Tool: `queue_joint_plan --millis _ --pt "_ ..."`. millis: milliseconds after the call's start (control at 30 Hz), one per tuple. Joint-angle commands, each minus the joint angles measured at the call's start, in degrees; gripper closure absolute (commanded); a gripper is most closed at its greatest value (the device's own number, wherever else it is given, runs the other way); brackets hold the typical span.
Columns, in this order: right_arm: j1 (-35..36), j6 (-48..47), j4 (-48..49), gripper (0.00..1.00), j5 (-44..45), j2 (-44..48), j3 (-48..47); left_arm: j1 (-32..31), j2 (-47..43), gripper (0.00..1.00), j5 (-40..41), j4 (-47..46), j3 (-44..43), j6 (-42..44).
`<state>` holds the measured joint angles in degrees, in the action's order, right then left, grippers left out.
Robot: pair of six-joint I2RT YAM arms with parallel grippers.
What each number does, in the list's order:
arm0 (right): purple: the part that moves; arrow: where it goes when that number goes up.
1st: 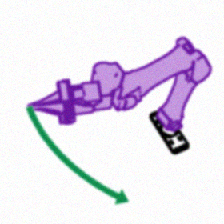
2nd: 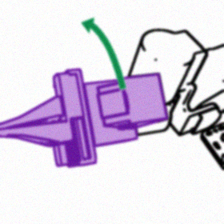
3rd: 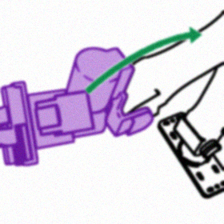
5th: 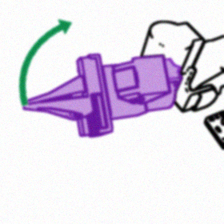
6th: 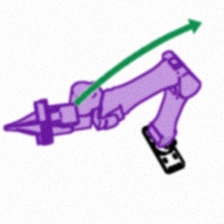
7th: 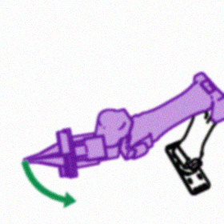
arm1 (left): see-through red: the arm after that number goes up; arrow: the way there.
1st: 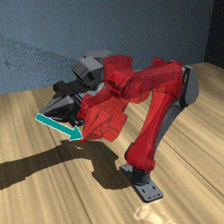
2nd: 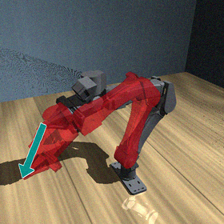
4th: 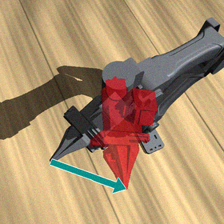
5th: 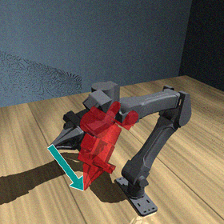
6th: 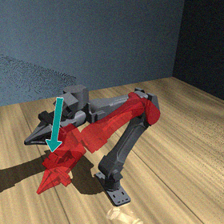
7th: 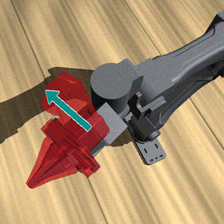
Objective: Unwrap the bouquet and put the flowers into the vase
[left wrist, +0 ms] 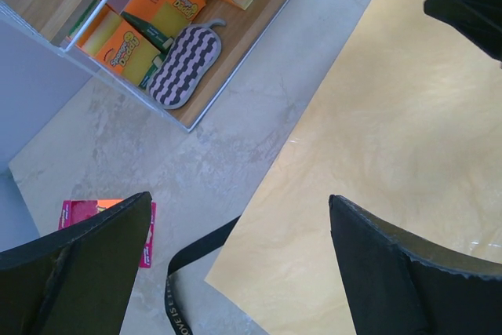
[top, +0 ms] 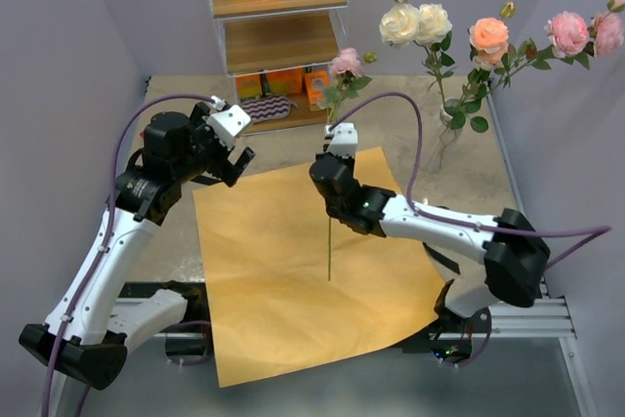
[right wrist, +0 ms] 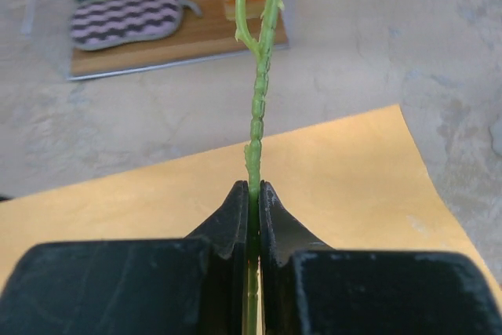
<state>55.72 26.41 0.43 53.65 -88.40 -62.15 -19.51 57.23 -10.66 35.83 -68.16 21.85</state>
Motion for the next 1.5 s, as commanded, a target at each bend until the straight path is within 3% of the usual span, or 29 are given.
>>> queue_joint_plan --millis 0,233,467,567,700,833,933,1000,1133,1467 --pt "3.07 -17.95 18.34 1.00 -3.62 12.62 4.83 0.52 -0.98 0.00 -0.42 -0.41 -2.59 -0.75" --pt "3.78 -44.84 35.69 1.00 -20.33 25.20 12.49 0.52 -0.10 0.00 -1.56 -0.33 -3.38 -1.10" --pt "3.08 -67.33 42.89 1.00 -22.26 28.72 4.86 0.52 -0.02 0.00 -1.38 -0.50 -3.21 -0.75" --pt "1.50 -71.14 46.59 1.00 -24.02 29.34 0.30 0.52 0.07 0.01 -1.47 -0.77 -3.03 -0.75" --pt "-7.36 -65.98 48.96 1.00 -29.38 30.39 -4.81 0.52 0.16 0.01 -1.39 -1.29 -2.68 -0.14" --pt "-22.80 -58.36 54.49 1.00 -26.76 27.85 -7.72 0.52 0.42 0.01 -1.21 -2.08 -2.59 0.04" --pt "-28.28 -58.39 62.04 1.00 -25.18 24.69 -6.67 0.52 1.30 0.00 -1.56 -2.70 -3.12 -0.22" --pt "-30.14 -59.72 69.86 1.00 -22.55 21.00 -6.49 0.52 1.74 0.01 -1.65 -2.79 -3.56 -0.22" --pt "-37.25 -53.85 69.88 1.00 -23.85 18.36 -6.49 0.52 1.92 0.01 -1.30 -3.40 -3.03 0.56" --pt "-42.36 -54.27 72.43 1.00 -27.63 11.94 -7.55 0.61 4.38 0.00 -2.17 -5.07 -3.03 1.45"
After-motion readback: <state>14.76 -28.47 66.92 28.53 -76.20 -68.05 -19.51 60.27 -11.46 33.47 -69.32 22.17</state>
